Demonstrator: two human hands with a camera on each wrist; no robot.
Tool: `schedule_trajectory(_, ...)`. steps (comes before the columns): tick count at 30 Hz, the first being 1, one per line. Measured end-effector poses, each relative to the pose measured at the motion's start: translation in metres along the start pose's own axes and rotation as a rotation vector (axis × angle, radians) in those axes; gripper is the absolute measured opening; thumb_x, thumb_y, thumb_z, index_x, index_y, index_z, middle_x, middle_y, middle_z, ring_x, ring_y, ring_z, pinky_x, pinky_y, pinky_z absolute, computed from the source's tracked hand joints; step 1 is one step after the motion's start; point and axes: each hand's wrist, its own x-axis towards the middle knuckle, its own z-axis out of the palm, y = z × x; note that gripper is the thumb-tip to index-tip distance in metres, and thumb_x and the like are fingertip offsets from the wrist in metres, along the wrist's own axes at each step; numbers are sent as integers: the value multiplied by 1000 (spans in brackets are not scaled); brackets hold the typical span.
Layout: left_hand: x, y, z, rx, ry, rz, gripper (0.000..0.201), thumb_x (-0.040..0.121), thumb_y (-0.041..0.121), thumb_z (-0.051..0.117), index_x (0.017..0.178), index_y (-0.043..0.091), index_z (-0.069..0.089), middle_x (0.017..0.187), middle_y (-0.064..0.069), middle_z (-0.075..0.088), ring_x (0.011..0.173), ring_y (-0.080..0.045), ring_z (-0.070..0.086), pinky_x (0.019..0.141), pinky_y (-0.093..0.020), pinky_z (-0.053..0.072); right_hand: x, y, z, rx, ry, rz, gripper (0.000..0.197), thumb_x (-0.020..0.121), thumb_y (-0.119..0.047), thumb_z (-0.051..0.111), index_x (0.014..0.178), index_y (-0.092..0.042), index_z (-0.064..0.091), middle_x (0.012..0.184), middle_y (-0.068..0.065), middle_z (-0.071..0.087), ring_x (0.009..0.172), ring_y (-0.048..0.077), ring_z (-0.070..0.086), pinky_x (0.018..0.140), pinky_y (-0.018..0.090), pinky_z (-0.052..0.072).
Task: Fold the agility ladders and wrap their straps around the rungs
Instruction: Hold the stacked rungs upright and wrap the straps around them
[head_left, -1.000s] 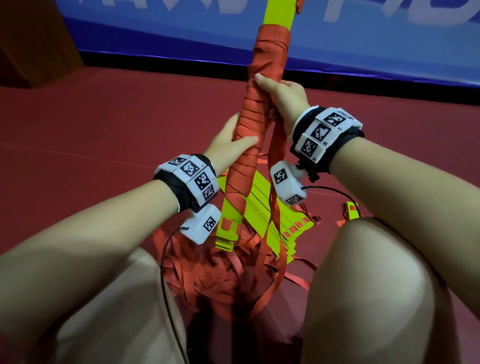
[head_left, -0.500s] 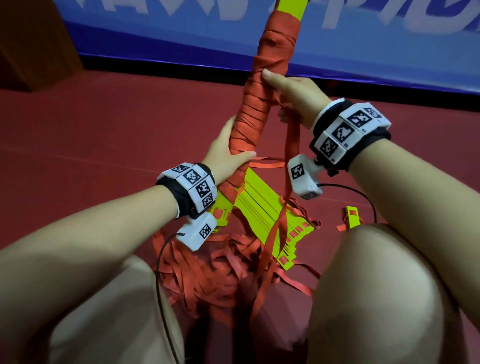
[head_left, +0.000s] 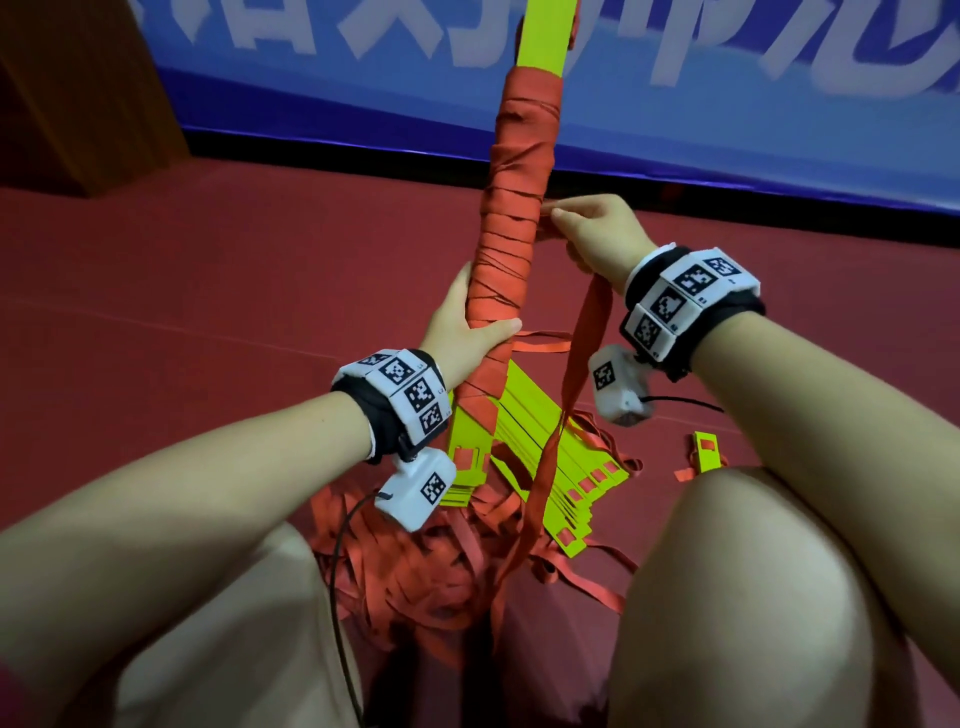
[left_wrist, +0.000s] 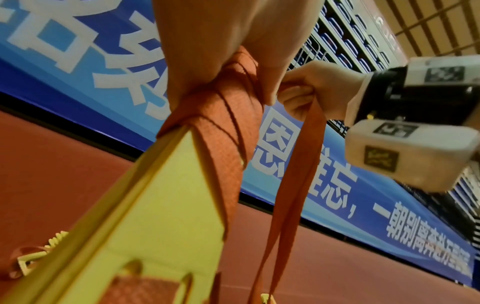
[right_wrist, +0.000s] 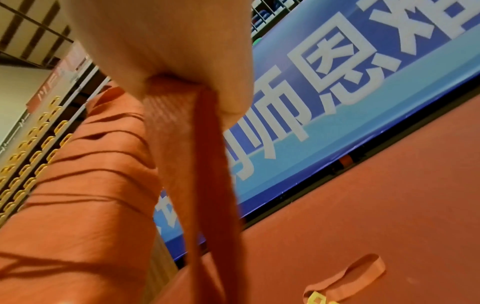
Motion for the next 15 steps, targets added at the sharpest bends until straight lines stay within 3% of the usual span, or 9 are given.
schedule_trajectory(1, -1, -1, 0, 37, 2, 20, 82, 83, 12, 74, 151, 24, 28, 125, 8, 55, 109, -8, 55, 92, -6, 41, 0, 1, 2, 26, 28, 29, 29, 100, -9, 42, 116, -4, 66, 69, 1, 59, 36, 4, 36, 37, 16, 29)
schedule_trajectory(3, -2, -1, 0, 87, -2, 66, 87, 84, 7, 72, 153, 20, 22, 127, 11, 48, 108, 4, 49, 81, 7, 30, 1, 2, 7, 91, 82, 79, 29, 100, -8, 40, 109, -5, 67, 62, 0, 53, 39, 11, 36, 37, 16, 29)
schedule_trajectory(5, -3, -1, 0, 104, -8, 90, 90, 84, 3, 71, 154, 20, 18, 128, 11, 45, 101, 14, 44, 78, 9, 27, 1, 1, 13, 177, 116, 101, 28, 99, -10, 41, 86, -10, 66, 57, 2, 44, 42, 14, 35, 40, 18, 29)
schedule_trajectory(7, -3, -2, 1, 102, -4, 97, 91, 84, 3, 72, 155, 21, 17, 129, 11, 45, 101, 14, 44, 79, 9, 27, 1, -2, 18, 284, 162, 165, 36, 99, -17, 42, 66, -15, 55, 56, 5, 44, 42, 16, 37, 45, 22, 31)
schedule_trajectory(9, -3, 0, 2, 89, 3, 99, 91, 84, 5, 72, 155, 22, 18, 131, 12, 46, 104, 11, 45, 81, 8, 28, 1, -1, 17, 377, 201, 254, 37, 100, -25, 43, 66, -17, 56, 60, 6, 49, 43, 14, 40, 46, 22, 31)
schedule_trajectory(12, -4, 4, 6, 65, 2, 107, 89, 84, 4, 71, 154, 21, 18, 131, 14, 45, 106, 13, 43, 82, 8, 28, 0, 2, 7, 385, 197, 285, 30, 96, -23, 53, 68, -16, 60, 60, 9, 49, 37, 11, 33, 46, 22, 27)
schedule_trajectory(15, -4, 7, 8, 22, -7, 93, 89, 85, 6, 70, 154, 24, 19, 131, 14, 47, 111, 4, 49, 83, 6, 32, -8, 2, -5, 93, -1, 155, 29, 97, -30, 54, 78, -13, 70, 77, 12, 67, 39, 10, 28, 39, 20, 24)
